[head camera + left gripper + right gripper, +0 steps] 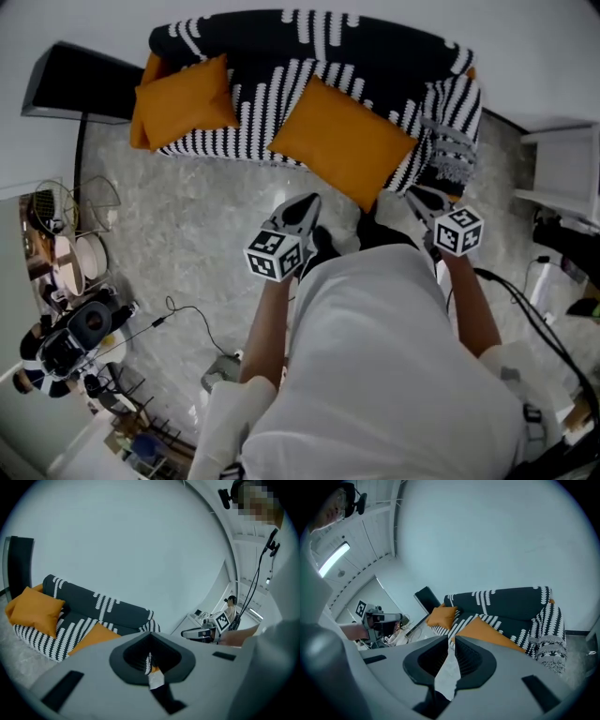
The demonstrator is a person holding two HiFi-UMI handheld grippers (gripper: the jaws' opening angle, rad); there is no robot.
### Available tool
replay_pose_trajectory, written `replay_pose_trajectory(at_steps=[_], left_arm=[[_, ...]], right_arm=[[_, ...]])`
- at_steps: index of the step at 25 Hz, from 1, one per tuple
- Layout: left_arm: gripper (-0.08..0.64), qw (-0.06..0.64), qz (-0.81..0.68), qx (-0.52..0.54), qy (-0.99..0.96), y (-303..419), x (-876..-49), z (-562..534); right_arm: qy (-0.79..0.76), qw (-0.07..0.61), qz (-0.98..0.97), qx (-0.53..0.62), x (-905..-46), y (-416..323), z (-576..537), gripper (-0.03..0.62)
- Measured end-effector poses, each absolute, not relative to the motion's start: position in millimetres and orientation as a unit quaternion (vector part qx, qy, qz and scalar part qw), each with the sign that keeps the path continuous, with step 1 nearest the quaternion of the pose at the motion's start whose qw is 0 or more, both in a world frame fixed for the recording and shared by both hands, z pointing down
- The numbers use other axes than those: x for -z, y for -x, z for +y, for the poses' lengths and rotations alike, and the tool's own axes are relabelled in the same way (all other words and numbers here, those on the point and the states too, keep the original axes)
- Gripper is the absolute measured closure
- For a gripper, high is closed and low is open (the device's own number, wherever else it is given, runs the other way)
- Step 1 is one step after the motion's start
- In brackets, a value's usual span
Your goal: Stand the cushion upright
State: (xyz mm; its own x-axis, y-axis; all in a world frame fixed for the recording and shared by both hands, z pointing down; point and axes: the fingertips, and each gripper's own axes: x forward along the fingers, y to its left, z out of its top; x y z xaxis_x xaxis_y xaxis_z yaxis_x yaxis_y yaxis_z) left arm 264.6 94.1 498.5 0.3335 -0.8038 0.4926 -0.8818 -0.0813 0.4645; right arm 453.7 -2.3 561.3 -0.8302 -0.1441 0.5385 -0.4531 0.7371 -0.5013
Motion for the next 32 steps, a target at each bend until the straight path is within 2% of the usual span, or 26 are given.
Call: replay_pose_trajectory(at_steps=[10, 14, 32], left_arm=[[0.558, 0.393, -0.574, -0.086, -0.713, -292.3, -521.3, 53.2], [0.558, 0.411, -0.566, -0.090, -0.709, -306.2, -537.3, 40.1], [0.558, 0.477, -0.501, -0.143, -0.708, -340.1, -631.8, 13.3]], right_arm=[[-0.180, 0.247, -0.877, -0.372, -626.2, -477.0, -58.9, 0.528], [-0.201, 0.254, -0.864, -0.386, -656.4, -485.2, -81.6, 0.475], [-0.188, 0.319, -0.803, -0.466, -793.9, -489.0, -84.0, 0.444]])
